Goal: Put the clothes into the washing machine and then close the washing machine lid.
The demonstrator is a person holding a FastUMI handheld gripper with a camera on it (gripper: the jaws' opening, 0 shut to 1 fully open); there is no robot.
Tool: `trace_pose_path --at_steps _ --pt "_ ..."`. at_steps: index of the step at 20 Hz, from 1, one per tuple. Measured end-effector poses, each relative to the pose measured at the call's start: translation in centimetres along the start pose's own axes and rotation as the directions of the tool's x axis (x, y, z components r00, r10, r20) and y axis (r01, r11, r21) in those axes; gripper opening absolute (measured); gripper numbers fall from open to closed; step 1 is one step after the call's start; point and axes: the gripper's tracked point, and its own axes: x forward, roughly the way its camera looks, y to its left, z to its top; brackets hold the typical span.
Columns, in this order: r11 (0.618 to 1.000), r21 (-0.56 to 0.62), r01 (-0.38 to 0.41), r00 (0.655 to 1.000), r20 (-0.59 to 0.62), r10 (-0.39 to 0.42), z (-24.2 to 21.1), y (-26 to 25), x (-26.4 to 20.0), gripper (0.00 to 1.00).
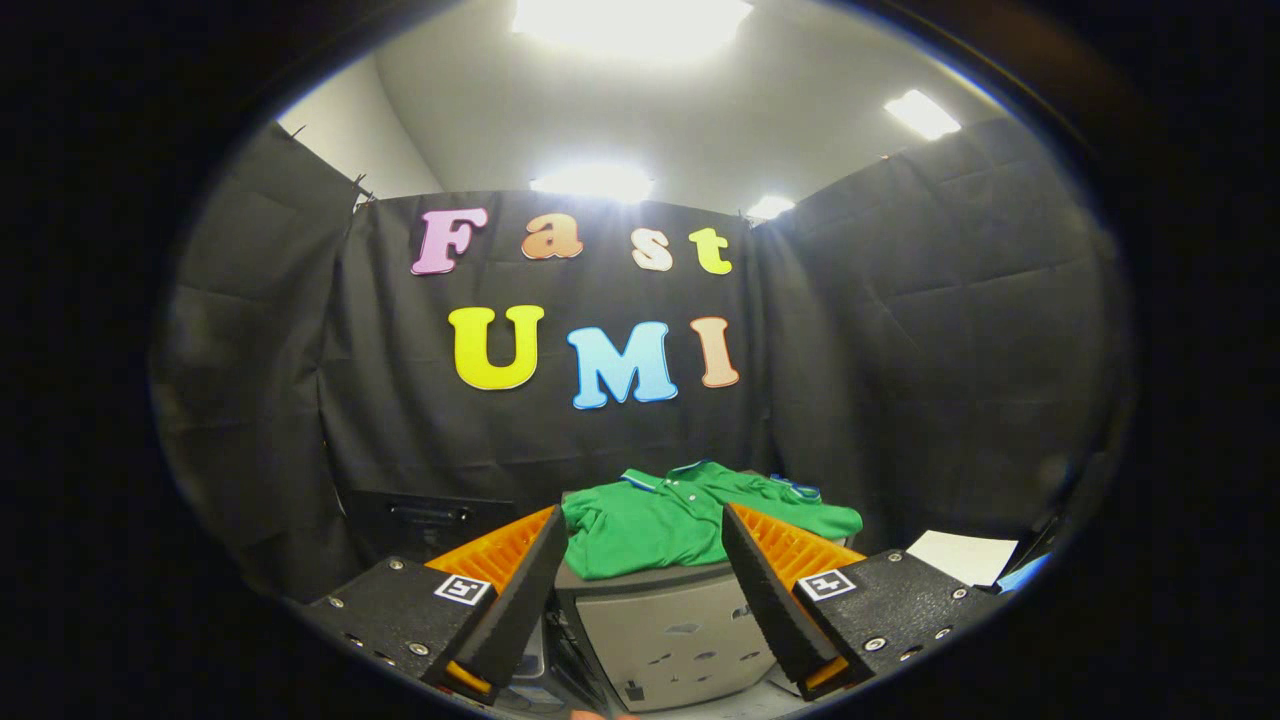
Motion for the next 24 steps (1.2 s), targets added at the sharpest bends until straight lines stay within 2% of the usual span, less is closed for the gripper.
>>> trace_pose_path --at_steps 6,12,14,18,20,24 --pt "0.999 0.039 0.024 0.998 -0.053 -0.022 1.2 -4.3 9.8 0.96" --pt "0.998 0.060 0.000 0.976 -0.218 0.013 -3.6 -5.9 19.4 0.96" --pt "0.998 0.062 0.010 0.952 -0.307 0.009 -6.7 -6.6 22.1 0.96" --pt "0.999 0.029 -0.032 0.871 -0.489 0.042 -12.2 -6.8 25.7 0.96" --pt "0.997 0.046 -0.069 0.836 -0.542 0.083 -13.6 -6.2 26.7 0.96" --pt "0.994 0.063 -0.088 0.798 -0.593 0.108 -14.4 -6.1 28.0 0.96"
